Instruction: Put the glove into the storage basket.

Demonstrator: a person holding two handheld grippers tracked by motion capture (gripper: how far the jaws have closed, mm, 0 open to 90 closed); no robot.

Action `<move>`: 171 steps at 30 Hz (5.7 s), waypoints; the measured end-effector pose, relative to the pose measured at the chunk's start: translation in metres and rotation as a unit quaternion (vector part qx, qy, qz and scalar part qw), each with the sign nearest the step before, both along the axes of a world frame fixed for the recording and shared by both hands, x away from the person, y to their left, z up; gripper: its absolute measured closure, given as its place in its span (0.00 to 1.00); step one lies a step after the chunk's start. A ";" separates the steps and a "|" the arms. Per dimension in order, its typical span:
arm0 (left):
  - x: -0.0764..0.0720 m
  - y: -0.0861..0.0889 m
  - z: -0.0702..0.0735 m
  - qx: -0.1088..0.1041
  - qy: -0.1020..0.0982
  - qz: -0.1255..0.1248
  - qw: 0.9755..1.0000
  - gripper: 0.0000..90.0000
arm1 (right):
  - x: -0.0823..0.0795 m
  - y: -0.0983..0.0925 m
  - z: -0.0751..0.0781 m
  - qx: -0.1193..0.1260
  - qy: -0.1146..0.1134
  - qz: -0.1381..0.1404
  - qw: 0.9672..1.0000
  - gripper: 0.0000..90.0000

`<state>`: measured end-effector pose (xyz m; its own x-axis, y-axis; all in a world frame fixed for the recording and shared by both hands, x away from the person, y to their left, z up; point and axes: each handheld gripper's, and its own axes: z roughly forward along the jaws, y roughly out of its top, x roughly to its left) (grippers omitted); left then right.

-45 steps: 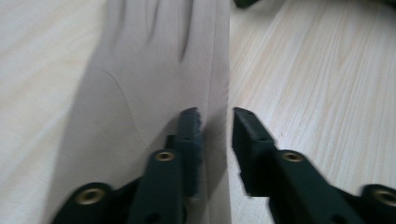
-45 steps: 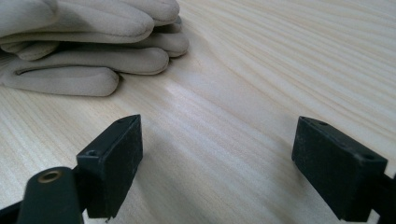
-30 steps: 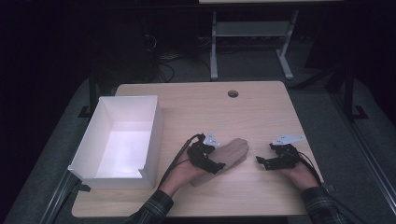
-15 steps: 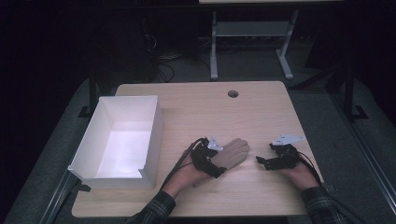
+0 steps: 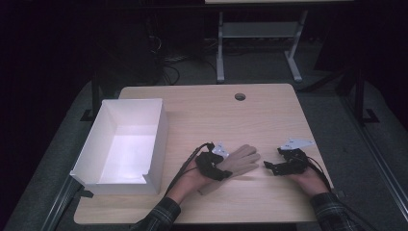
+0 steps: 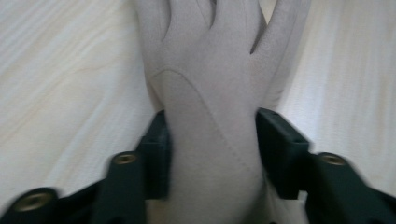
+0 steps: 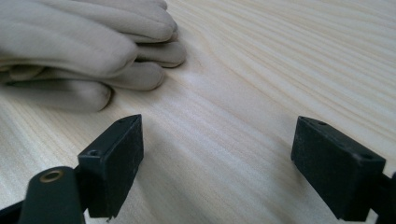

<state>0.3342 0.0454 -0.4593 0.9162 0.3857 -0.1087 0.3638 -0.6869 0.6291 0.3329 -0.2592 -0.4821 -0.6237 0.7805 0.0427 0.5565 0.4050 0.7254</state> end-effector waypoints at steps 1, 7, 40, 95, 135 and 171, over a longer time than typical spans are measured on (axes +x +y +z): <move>0.000 0.000 0.001 0.003 0.003 -0.004 1.000 0.67 | 0.000 0.000 0.000 -0.002 -0.001 0.001 1.000 0.18; 0.001 0.001 0.001 -0.010 0.023 0.004 1.000 0.77 | 0.000 0.000 0.000 0.001 0.000 -0.001 1.000 0.18; 0.010 0.046 0.130 -0.052 0.012 0.082 0.995 0.77 | 0.000 0.001 0.000 0.002 -0.001 -0.003 1.000 0.18; 0.015 0.266 0.072 -0.019 0.000 0.378 0.926 0.75 | 0.000 0.001 0.000 0.001 -0.001 -0.003 1.000 0.18; 0.007 0.160 0.153 -0.097 -0.034 0.235 0.967 0.26 | 0.000 0.001 0.000 0.000 -0.002 -0.002 1.000 0.17; -0.007 0.038 0.022 -0.008 -0.010 0.116 0.993 0.26 | 0.000 0.001 0.000 -0.001 -0.001 0.000 1.000 0.17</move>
<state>0.3271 0.0835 -0.4375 0.8049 0.5850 -0.0999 0.4988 -0.5756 0.6480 0.3327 -0.2580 -0.4822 -0.6234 0.7809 0.0393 0.5549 0.4064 0.7259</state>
